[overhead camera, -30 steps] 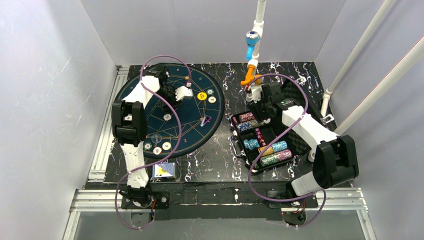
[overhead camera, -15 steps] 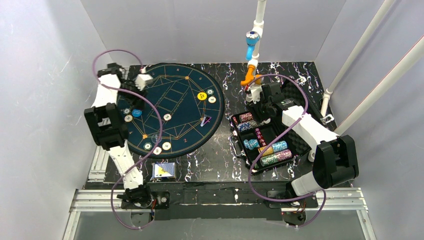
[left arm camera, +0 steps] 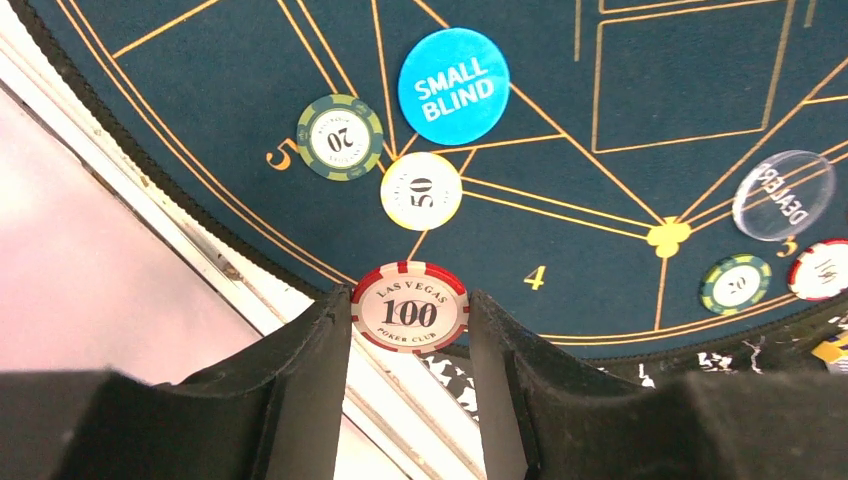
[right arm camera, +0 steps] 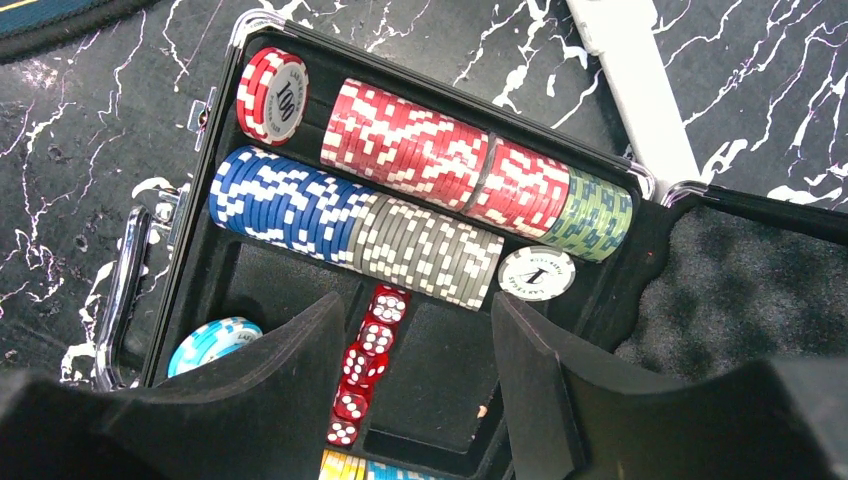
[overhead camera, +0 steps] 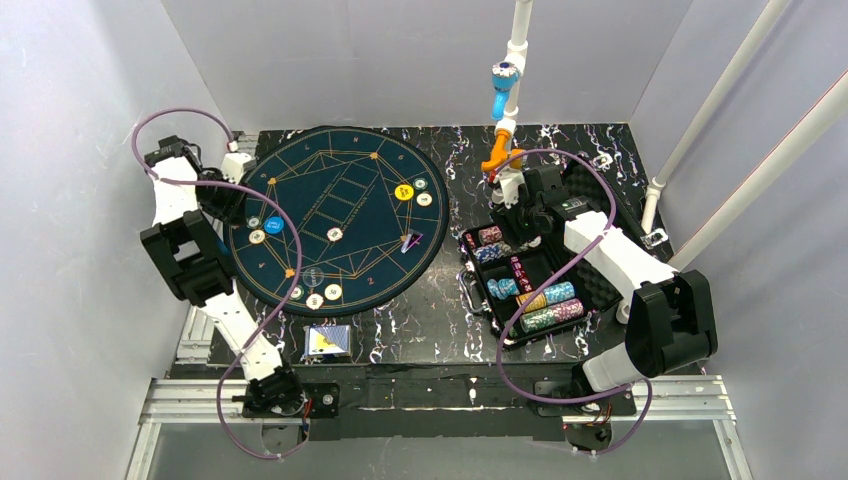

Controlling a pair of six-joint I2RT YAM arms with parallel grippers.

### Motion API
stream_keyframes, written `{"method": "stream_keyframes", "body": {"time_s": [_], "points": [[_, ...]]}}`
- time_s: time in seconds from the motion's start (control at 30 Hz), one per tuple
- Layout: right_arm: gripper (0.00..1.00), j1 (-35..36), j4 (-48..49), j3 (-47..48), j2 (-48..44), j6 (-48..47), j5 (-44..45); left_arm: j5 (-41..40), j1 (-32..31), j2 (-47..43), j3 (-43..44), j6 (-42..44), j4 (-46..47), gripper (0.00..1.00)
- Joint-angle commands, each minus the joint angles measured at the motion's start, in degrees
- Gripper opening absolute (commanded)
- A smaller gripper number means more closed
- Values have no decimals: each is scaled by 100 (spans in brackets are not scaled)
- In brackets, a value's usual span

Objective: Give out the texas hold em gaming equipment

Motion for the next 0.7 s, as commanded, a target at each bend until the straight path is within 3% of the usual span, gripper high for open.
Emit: {"method": "stream_keyframes", "body": {"time_s": [0.0,0.67], "points": [[64,19,161,82,-171,-46,-161,-288,-11,217,93,-110,145,29],[65,19,128,124,-35,-55,-240,-768,-14,913,145,-378,572,33]]}}
